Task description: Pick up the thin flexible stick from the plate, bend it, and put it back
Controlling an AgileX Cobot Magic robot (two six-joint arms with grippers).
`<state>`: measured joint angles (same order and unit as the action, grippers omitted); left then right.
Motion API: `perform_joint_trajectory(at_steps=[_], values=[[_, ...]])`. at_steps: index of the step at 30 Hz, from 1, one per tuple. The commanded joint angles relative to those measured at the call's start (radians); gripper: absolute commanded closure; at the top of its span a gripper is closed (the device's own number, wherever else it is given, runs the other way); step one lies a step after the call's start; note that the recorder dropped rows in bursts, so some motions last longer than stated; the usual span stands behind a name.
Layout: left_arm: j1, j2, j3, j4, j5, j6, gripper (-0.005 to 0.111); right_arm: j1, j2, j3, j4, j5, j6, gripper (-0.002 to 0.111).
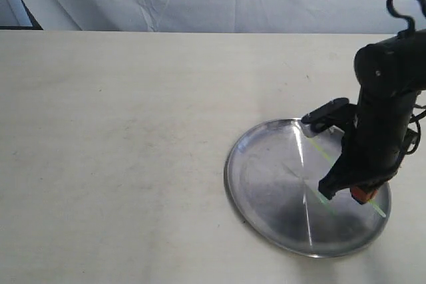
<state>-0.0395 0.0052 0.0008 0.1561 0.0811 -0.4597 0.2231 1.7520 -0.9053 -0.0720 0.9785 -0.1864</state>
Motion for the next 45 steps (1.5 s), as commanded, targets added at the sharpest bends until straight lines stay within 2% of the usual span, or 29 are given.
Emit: perform_joint_trajectory(at_steps=[1,6,13,18,19,23,25,26,27,29,31,33,35,38,41,43,45], values=[[-0.004,-0.005,-0.001,0.000,0.001,0.000,0.107,-0.002,-0.146,0.003,0.040,-0.009,0.003,0.108],[-0.004,-0.005,-0.001,0.000,0.001,0.000,0.107,-0.002,-0.296,0.003,0.118,-0.057,-0.011,0.109],[-0.003,-0.005,-0.001,0.006,0.001,0.000,0.107,-0.002,-0.451,0.005,0.358,-0.028,-0.187,0.109],[-0.003,-0.005,-0.001,0.104,-0.081,-0.002,0.107,-0.002,-0.533,0.007,0.508,0.012,-0.298,0.109],[-0.003,-0.005,-0.001,0.073,-0.137,-0.030,0.107,-0.002,-0.551,0.013,0.529,0.012,-0.311,0.109],[-0.003,-0.005,-0.001,-0.188,-0.399,-0.374,0.107,-0.002,-0.617,0.056,0.557,0.024,-0.335,0.109],[-0.003,-0.005,-0.001,-0.238,-0.494,-0.436,0.107,-0.002,-0.648,0.081,0.571,0.032,-0.337,0.109],[-0.005,-0.005,-0.001,-0.239,-0.498,-0.524,0.107,-0.002,-0.662,0.097,0.584,0.037,-0.338,0.109],[-0.005,-0.005,-0.001,-0.209,-0.472,-0.639,0.107,-0.002,-0.674,0.115,0.600,0.037,-0.340,0.109],[-0.005,-0.005,-0.011,0.021,-0.409,-0.822,0.107,-0.002,-0.703,0.154,0.654,0.037,-0.361,0.109],[-0.005,-0.005,-0.047,0.459,-0.435,-1.003,0.107,-0.002,-0.723,0.194,0.711,0.037,-0.394,0.109],[-0.005,0.017,-0.091,0.770,-0.501,-1.119,0.107,-0.002,-0.739,0.238,0.765,0.037,-0.414,0.109],[-0.001,0.066,-0.127,0.935,-0.568,-1.139,0.107,-0.002,-0.746,0.287,0.817,0.042,-0.442,0.109],[0.001,0.156,-0.178,0.955,-0.593,-1.078,0.107,-0.002,-0.748,0.353,0.864,0.056,-0.474,0.109],[0.001,0.230,-0.257,0.855,-0.605,-0.959,0.107,-0.002,-0.748,0.403,0.882,0.064,-0.497,0.109],[0.001,0.274,-0.318,0.766,-0.625,-0.953,0.107,-0.002,-0.749,0.427,0.897,0.065,-0.515,0.109],[-0.001,0.329,-0.375,0.844,-0.633,-1.020,0.107,-0.002,-0.762,0.439,0.928,0.065,-0.541,0.109]])
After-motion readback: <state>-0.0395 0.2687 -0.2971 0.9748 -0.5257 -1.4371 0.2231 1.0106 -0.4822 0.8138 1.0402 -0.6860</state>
